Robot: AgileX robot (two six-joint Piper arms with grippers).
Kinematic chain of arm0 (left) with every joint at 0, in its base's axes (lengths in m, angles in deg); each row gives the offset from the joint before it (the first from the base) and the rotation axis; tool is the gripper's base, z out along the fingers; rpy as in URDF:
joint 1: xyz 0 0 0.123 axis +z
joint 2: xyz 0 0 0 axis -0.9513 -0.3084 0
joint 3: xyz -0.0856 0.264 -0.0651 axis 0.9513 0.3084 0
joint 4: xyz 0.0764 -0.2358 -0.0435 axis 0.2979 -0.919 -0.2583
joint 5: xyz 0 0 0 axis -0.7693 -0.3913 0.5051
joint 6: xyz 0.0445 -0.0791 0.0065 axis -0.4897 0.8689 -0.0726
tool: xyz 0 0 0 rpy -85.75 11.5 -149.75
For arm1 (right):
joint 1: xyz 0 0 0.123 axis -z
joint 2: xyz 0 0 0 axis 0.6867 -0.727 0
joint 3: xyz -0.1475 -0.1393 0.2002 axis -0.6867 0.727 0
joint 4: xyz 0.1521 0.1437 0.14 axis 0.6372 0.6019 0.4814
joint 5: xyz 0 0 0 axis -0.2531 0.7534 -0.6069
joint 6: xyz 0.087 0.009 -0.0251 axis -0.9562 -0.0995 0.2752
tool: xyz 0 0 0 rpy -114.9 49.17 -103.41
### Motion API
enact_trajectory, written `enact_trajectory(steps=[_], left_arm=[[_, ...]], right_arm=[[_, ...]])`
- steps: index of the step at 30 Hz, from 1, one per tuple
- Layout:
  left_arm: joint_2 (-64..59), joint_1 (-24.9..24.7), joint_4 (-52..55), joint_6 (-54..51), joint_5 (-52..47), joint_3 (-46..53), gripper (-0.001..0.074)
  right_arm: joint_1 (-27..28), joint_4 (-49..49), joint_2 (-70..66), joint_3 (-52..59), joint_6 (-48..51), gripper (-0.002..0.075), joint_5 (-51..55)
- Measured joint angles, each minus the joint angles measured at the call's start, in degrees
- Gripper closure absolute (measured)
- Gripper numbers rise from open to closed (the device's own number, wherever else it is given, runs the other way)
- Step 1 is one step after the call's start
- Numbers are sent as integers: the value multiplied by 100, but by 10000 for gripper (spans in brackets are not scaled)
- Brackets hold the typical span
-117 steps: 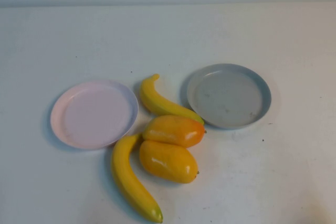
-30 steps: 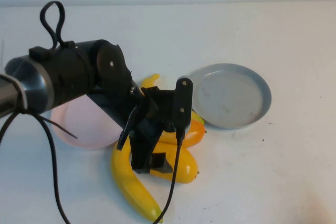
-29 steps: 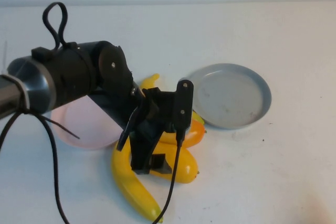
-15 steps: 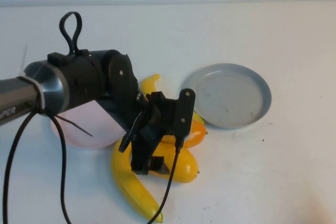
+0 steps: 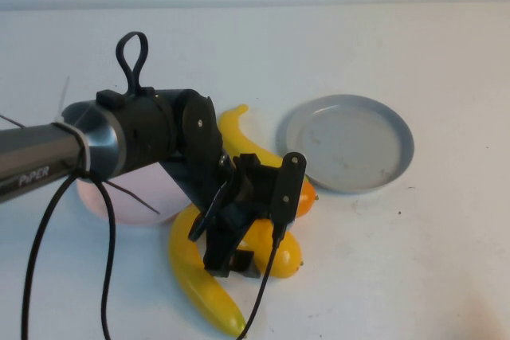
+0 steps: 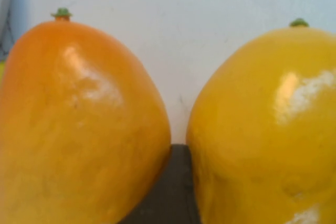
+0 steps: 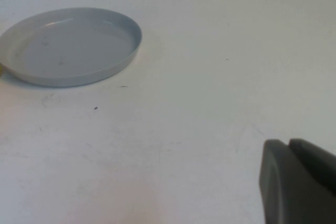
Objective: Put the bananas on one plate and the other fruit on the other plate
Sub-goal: Put one type of fruit in the left plate
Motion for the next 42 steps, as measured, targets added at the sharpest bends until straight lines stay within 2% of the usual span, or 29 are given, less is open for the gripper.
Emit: enact_trajectory(steps=[4,12,27,30,34,39,42], left_arm=[[0,-35,22,0,-32,0,96],[0,-35,171,0,-82,0,225],[103,-85,207,118,-271,-41,225],[324,-85,221,838,-219,-201,225],[558,114,347,2597,179,-531,226],[583,753,848,4432,312,-745,226],[583,1142,1057,4941,289,-745,226]], right_arm=[[0,0,0,0,0,741,0],[0,0,0,0,0,741,0],[0,0,0,0,0,741,0],[0,0,0,0,0,741,0],[0,0,0,0,0,741,0],[0,0,0,0,0,741,0],[0,0,0,0,0,741,0]])
